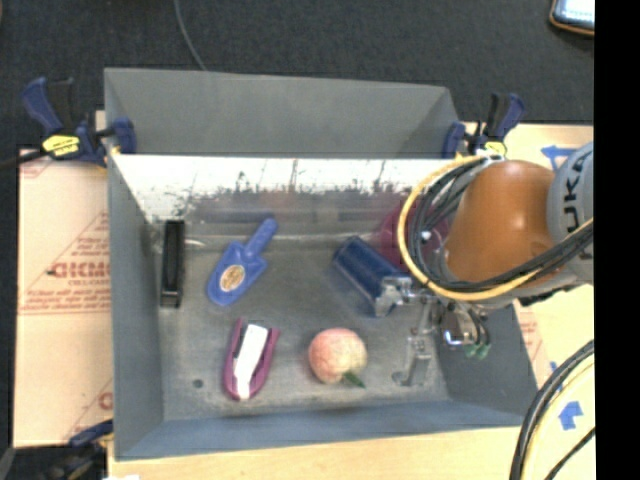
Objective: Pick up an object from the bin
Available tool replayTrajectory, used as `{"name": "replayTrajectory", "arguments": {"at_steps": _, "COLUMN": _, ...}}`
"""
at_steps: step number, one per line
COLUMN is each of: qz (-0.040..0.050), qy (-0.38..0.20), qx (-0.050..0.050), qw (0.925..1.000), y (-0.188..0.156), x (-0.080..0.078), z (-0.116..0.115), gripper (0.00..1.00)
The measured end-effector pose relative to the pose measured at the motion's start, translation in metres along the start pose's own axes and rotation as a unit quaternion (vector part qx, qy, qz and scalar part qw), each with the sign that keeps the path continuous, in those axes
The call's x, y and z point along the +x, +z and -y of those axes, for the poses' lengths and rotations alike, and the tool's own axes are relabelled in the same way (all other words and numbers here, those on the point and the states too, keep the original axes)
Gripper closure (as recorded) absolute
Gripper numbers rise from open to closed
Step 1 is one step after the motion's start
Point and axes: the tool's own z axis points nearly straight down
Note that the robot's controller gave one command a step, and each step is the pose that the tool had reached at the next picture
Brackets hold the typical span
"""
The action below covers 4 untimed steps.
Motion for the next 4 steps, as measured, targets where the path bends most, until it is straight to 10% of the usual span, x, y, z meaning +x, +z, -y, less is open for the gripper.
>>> {"name": "replayTrajectory", "arguments": {"at_steps": 1, "qz": 0.0040, "qy": -0.002, "qx": 0.000, "qw": 1.0000, "y": -0.004, "x": -0.002, "z": 0.000, "gripper": 0.00}}
{"name": "replayTrajectory", "arguments": {"at_steps": 2, "qz": 0.0044, "qy": 0.031, "qx": 0.000, "qw": 0.9995, "y": 0.096, "x": 0.005, "z": -0.053, "gripper": 0.00}}
{"name": "replayTrajectory", "arguments": {"at_steps": 3, "qz": 0.0119, "qy": -0.011, "qx": 0.002, "qw": 0.9999, "y": 0.029, "x": 0.007, "z": -0.078, "gripper": 0.00}}
{"name": "replayTrajectory", "arguments": {"at_steps": 4, "qz": 0.0002, "qy": 0.114, "qx": 0.001, "qw": 0.9935, "y": 0.067, "x": 0.016, "z": -0.080, "gripper": 0.00}}
